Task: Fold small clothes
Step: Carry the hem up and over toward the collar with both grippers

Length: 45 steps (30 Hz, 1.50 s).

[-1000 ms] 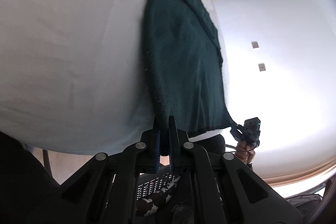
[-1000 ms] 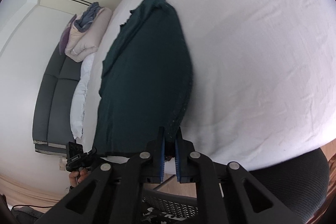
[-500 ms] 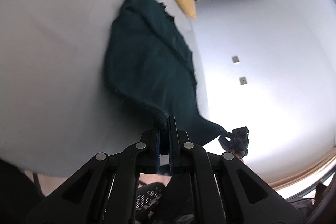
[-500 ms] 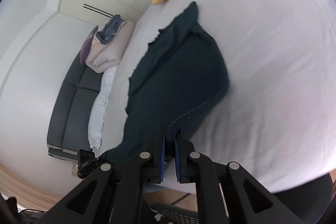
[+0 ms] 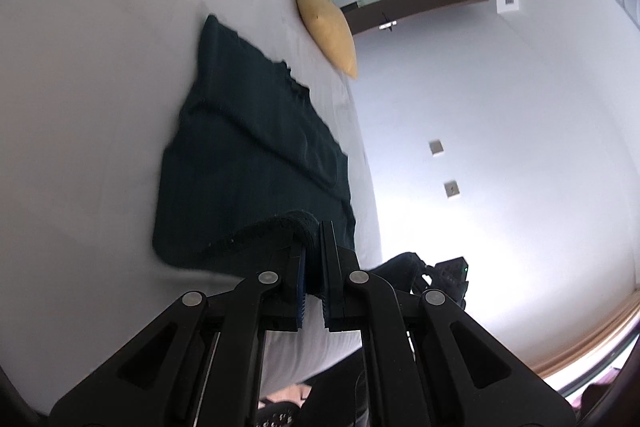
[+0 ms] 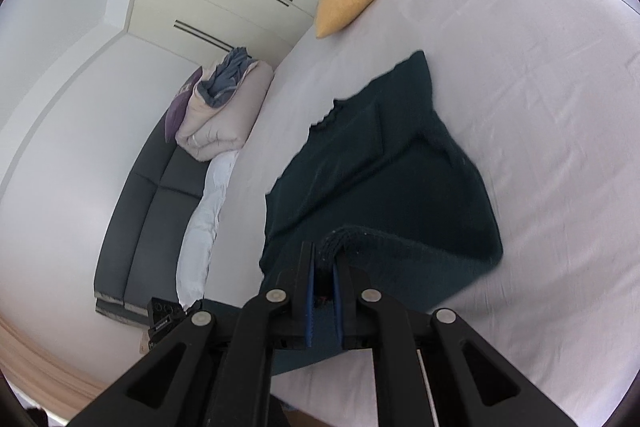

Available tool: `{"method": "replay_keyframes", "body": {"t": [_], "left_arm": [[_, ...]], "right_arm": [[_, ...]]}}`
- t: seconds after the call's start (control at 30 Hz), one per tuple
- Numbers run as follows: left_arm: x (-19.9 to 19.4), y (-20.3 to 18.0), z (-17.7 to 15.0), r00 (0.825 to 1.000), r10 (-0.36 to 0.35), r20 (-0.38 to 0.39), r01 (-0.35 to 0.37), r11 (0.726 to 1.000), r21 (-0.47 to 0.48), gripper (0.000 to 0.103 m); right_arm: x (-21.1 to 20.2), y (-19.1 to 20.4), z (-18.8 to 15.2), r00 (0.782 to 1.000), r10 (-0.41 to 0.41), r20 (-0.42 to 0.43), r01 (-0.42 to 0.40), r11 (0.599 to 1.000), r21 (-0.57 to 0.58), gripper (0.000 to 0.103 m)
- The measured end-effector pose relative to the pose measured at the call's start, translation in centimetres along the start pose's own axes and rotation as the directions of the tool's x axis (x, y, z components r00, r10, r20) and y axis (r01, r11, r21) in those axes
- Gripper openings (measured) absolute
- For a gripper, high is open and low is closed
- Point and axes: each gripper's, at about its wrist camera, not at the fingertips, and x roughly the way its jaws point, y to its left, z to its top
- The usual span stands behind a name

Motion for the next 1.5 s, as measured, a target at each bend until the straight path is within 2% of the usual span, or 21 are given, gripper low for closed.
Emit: {"method": "replay_keyframes", "body": {"t": [0.53,0.97,1.23,1.5], "left_arm": [[6.0,-1.5,11.6,0.997,0.051,0.057,-0.051,0.999,0.01,0.004],[13.5,2.4,21.2,0.983,0.164,0.087,-0.16,0.986,-0.056,0.004],[17.8,6.4,23.9,0.973,0.222,0.068,-0.214,0.971,-0.105,0.004],[20.2,9.1,25.1,0.965,0.258,0.056,-0.249,0.959,-0.133,0.004]], "right_arm": [[7.7,0.1,9.5,0.998,-0.037,0.059,0.037,0.999,0.007,0.009],[14.8,-3.7,16.9,0.982,-0.173,0.079,0.17,0.984,0.045,0.009],[18.0,-7.2,19.3,0.967,-0.25,0.054,0.244,0.965,0.095,0.009],[19.7,-9.5,19.9,0.962,-0.269,0.039,0.261,0.954,0.149,0.009]]}}
